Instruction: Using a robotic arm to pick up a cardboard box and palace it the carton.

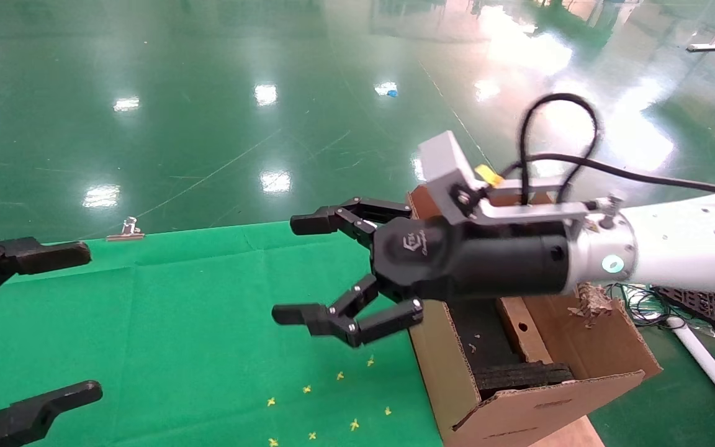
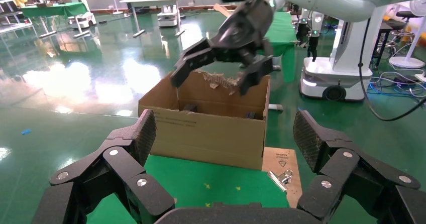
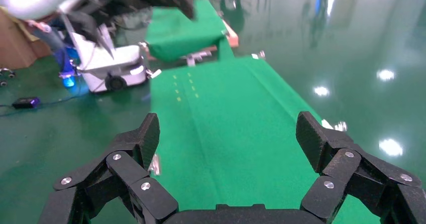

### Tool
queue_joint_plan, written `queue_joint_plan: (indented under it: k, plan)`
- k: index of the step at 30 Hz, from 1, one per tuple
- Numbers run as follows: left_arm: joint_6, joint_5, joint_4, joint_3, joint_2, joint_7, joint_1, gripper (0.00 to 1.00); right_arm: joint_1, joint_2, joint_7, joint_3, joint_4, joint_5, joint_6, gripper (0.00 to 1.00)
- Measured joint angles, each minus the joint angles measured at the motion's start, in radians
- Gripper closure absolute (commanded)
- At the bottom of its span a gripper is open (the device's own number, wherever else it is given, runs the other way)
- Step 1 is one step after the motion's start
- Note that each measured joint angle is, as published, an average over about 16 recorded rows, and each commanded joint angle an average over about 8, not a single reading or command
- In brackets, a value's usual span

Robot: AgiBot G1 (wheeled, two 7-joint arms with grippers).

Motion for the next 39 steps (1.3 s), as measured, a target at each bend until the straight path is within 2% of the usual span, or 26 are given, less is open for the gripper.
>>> queue_joint_plan:
  k: [8, 14, 39]
  plan:
    - [0.0, 0.0, 0.0, 0.0, 0.0, 0.0, 0.0, 0.0, -0.146, 0.026, -0.057, 0.179, 0.131, 0.055, -0.029, 0.0]
    - [0.0, 0.0, 0.0, 0.0, 0.0, 0.0, 0.0, 0.0, -0.205, 0.037, -0.079, 0.252, 0.184, 0.079, -0.041, 0.0]
    - [0.0, -0.001, 0.0, 0.0, 0.0, 0.0, 0.0, 0.0, -0.193, 0.035, -0.076, 0.236, 0.173, 0.073, -0.038, 0.0]
